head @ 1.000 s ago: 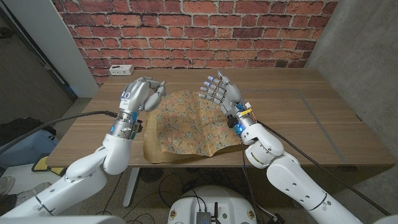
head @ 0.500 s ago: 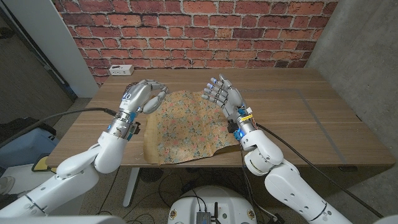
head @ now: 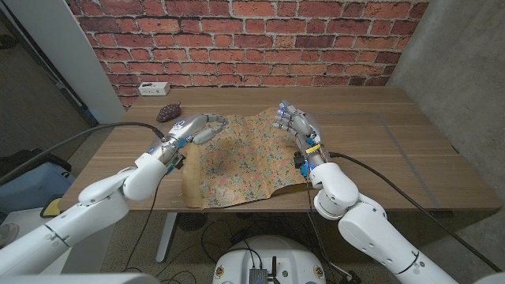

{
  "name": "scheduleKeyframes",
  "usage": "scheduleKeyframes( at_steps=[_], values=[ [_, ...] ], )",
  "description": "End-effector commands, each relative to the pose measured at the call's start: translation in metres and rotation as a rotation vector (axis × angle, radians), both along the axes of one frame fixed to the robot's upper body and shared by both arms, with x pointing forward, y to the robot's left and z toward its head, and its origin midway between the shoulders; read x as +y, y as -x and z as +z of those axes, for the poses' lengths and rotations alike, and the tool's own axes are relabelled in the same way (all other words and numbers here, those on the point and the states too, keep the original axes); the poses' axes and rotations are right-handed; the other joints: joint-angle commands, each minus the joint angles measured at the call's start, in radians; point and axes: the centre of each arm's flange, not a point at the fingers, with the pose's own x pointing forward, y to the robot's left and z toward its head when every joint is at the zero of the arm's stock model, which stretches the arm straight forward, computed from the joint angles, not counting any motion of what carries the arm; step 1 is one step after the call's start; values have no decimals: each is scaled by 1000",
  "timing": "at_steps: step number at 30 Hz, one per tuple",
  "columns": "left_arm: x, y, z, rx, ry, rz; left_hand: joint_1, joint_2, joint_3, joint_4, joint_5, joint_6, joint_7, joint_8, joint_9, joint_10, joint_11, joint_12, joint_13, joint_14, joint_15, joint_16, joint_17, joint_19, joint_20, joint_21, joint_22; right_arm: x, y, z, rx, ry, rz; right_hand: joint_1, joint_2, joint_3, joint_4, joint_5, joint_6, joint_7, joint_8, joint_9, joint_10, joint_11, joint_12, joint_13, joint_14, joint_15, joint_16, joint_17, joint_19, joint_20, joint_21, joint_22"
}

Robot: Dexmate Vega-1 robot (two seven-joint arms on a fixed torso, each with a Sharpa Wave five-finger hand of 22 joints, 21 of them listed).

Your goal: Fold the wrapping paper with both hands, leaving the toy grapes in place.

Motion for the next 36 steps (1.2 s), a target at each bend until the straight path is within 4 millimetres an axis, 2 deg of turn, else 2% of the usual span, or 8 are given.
scheduleKeyframes(
  at_steps=[1,8,13,18,24,30,36],
  values=[
    [-10,-27,-6,153,-81,8,-7,8,-2,6,-12,-35,-5,-10,-10,-35,-7,-6,-14,-47,1,-10,-4,-29,-2,-15,-4,-11,-12,4,-2,132,-225,1,9,10,2,7,8,-5,7,0,2,-10,-1,2,-7,1,6,1,-11,11,-6,3],
    [-16,-38,-13,217,-125,20,-22,3,-7,14,-29,-63,-16,-9,-24,-75,-12,-5,-35,-88,2,-12,-12,-61,-9,-31,-8,-14,-18,7,15,217,-346,10,13,21,-10,11,12,-15,7,0,-4,-23,-6,1,-23,-11,2,-4,-27,10,-19,3],
    [-19,-45,-18,263,-146,34,-42,4,-14,29,-43,-90,-23,-10,-34,-98,-21,-2,-53,-120,3,-12,-14,-101,-2,-51,-11,-14,-21,8,36,276,-428,15,12,28,-18,12,12,-18,7,0,-12,-35,-12,-1,-31,-17,0,-9,-35,12,-27,2],
    [-22,-51,-23,295,-180,56,-59,10,-17,47,-52,-104,-23,-8,-40,-106,-20,2,-67,-155,3,-14,-15,-136,3,-69,-12,-14,-25,8,60,335,-514,17,11,35,-26,14,5,-34,3,0,-26,-46,-20,-2,-45,-24,-4,-17,-47,25,-38,2],
    [-25,-55,-28,320,-207,71,-69,15,-16,60,-58,-98,-20,-2,-44,-113,-28,4,-77,-178,-8,-16,-17,-143,2,-75,-13,-15,-29,6,99,415,-601,10,0,34,-32,11,-16,-49,-4,0,-45,-56,-32,-4,-74,-32,-9,-24,-64,35,-55,1],
    [-27,-58,-31,341,-247,113,-75,17,-14,68,-62,-90,-19,3,-46,-107,-38,10,-86,-182,-14,-13,-21,-142,0,-77,-13,-18,-33,2,129,425,-643,5,-4,33,-34,9,-22,-56,-5,0,-55,-60,-38,-5,-85,-38,-9,-29,-72,36,-64,1],
    [-29,-58,-32,351,-286,168,-101,12,-16,95,-68,-43,-2,18,-52,-41,-25,36,-109,-161,-17,-1,-26,-135,9,-82,-14,-19,-35,1,135,446,-705,6,-4,35,-38,9,-21,-58,-3,0,-53,-65,-39,-6,-86,-42,-8,-33,-76,36,-69,1]
  ],
)
